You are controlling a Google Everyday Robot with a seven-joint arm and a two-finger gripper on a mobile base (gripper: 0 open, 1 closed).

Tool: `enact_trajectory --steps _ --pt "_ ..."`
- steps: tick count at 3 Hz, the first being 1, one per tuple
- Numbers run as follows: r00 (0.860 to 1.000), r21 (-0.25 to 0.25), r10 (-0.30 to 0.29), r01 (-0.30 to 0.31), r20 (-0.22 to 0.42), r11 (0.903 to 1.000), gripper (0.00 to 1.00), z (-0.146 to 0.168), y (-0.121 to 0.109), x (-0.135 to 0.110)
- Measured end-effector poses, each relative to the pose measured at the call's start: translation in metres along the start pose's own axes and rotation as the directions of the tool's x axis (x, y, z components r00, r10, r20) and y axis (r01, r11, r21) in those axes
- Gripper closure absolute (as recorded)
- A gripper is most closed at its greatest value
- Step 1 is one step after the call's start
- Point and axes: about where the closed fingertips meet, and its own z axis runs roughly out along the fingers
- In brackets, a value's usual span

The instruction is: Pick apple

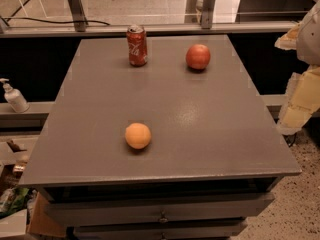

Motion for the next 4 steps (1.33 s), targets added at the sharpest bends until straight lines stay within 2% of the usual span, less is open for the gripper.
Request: enact_trajectory --steps 1,2,3,4 --pt "1.000 0.000 0.000 0.000 0.000 1.0000 0.00 0.000 0.000 0.000" --pt "1.000 0.040 -0.007 0.006 0.029 0.9992 0.00 0.012 -0.021 -0.003" --pt "0.995 0.082 -0.004 -0.004 0.102 0.9966 0.00 0.038 -0.057 -0.002" --pt "0.983 0.105 0.011 -0.030 0.183 0.9940 0.00 0.072 -0.091 -0.010"
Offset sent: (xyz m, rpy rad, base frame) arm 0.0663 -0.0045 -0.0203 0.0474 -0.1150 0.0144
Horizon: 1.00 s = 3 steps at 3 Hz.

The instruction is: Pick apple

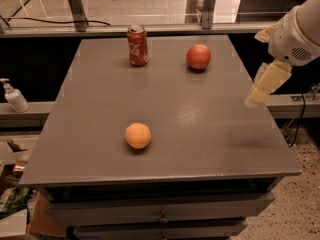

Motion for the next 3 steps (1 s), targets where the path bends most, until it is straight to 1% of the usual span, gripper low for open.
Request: enact_trajectory --steps 1,2,3 --pt "0.996 0.028 0.033 -0.035 0.078 0.9990 0.00 0.033 -0.028 -0.008" --pt "0.986 0.042 0.074 -0.081 0.149 0.9959 0.00 0.059 -0.053 -0.014" --pt "0.967 0.041 0.125 -0.137 0.222 0.9897 0.00 0.082 -0.076 -0.021"
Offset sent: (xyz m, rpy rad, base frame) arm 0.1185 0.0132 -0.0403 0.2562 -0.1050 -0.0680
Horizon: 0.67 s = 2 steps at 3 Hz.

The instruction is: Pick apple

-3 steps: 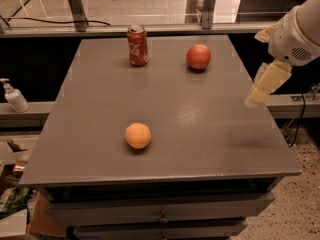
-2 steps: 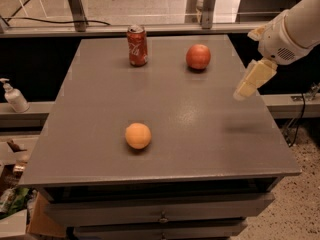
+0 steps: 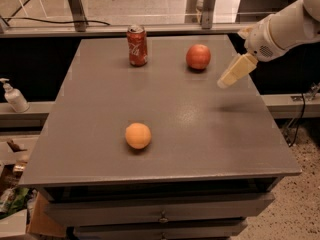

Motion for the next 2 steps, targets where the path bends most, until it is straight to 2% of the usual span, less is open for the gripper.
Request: enact_trajectory --steps 2 --pt "0.989 -0.017 0.100 -0.099 0.109 0.9949 0.00 0.041 -0.024 -0.014"
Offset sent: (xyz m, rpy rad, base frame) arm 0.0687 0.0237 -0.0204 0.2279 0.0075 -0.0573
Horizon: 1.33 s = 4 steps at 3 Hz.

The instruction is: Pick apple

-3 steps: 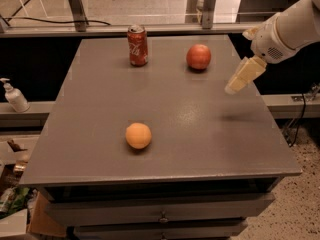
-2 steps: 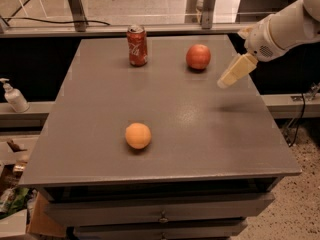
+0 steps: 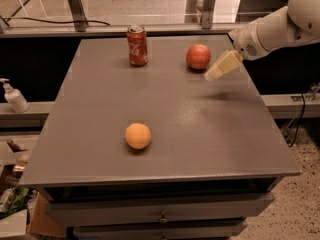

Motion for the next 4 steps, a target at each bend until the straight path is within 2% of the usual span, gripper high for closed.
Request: enact_trajectory --steps 3,4 --pt "0.991 -0.050 0.117 -0.113 0.069 0.9923 0.00 0.058 -0.026 -0.002" --pt "0.985 -0.066 0.149 -0.144 0.087 0.9874 0.18 0.070 -0.028 -0.003"
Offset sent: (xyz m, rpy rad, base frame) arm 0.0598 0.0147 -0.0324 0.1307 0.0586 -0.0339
